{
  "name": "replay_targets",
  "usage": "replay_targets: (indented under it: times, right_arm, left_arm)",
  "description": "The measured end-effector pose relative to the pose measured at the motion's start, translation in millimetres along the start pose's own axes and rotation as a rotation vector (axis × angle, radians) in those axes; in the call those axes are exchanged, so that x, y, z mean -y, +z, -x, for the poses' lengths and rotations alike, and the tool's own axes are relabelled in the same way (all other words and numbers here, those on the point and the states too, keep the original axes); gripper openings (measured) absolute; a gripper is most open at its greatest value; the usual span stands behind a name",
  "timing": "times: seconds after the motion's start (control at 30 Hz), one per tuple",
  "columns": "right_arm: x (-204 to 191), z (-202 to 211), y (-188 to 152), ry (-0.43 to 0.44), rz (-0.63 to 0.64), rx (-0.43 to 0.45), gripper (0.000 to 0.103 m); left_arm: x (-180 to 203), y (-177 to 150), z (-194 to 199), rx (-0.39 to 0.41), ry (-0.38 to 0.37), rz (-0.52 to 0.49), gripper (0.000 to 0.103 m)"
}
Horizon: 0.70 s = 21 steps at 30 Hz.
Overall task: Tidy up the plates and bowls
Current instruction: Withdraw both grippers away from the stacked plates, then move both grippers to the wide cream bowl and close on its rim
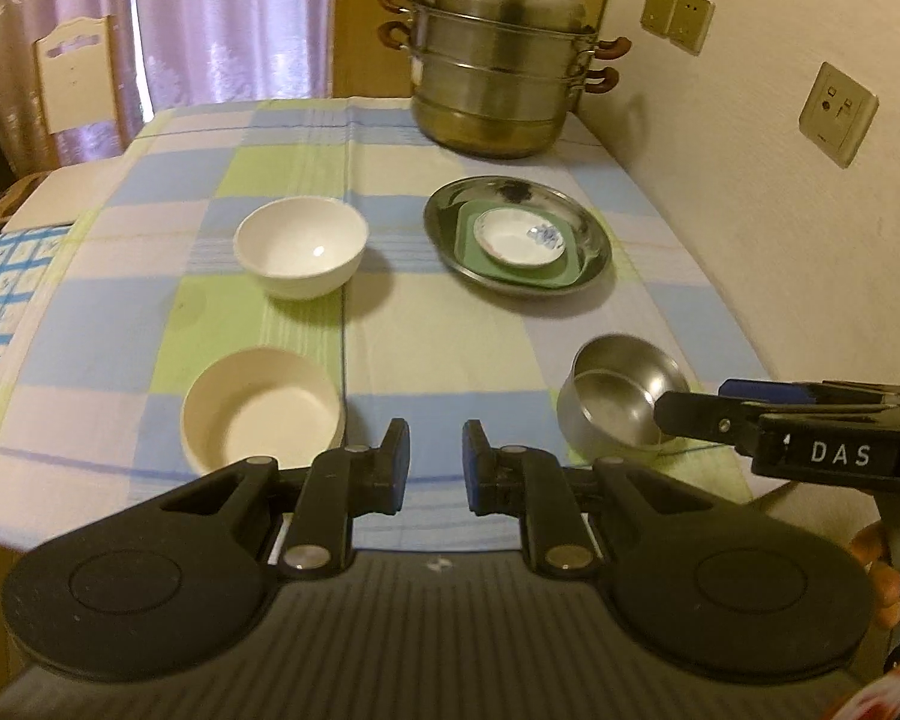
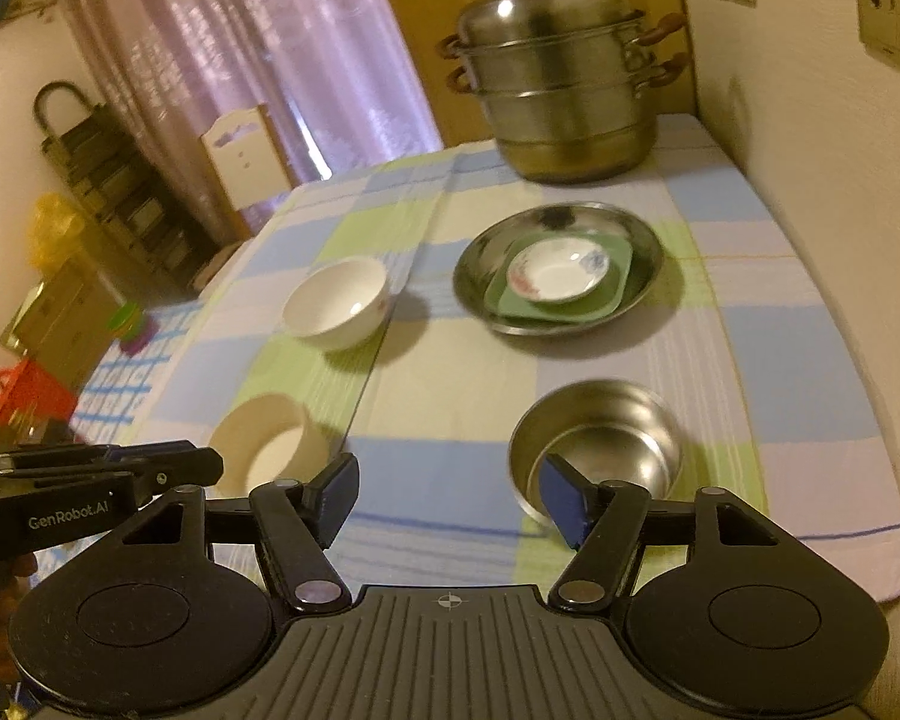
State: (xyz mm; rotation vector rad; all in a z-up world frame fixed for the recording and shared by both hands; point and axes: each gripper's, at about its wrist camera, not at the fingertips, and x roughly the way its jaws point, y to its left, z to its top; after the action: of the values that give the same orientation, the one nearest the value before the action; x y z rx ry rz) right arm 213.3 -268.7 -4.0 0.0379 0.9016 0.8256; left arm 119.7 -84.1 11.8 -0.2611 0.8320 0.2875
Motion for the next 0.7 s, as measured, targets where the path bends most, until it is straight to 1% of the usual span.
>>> replay_targets:
  times: [0.33, 0.7]
  right_arm:
    - [-21.1, -5.2, -22.6, 0.056, 0.074, -0.069, 0.068]
    - [-43.1, -20.3, -27.7, 0.093, 0.149, -0.112, 0.068]
  left_arm:
    - [-7.3, -37.3, 20.2, -0.024, 0.059, 0.067, 0.016]
    - [-17.0, -55.1, 22.2, -0.052, 0.092, 0.111, 0.016]
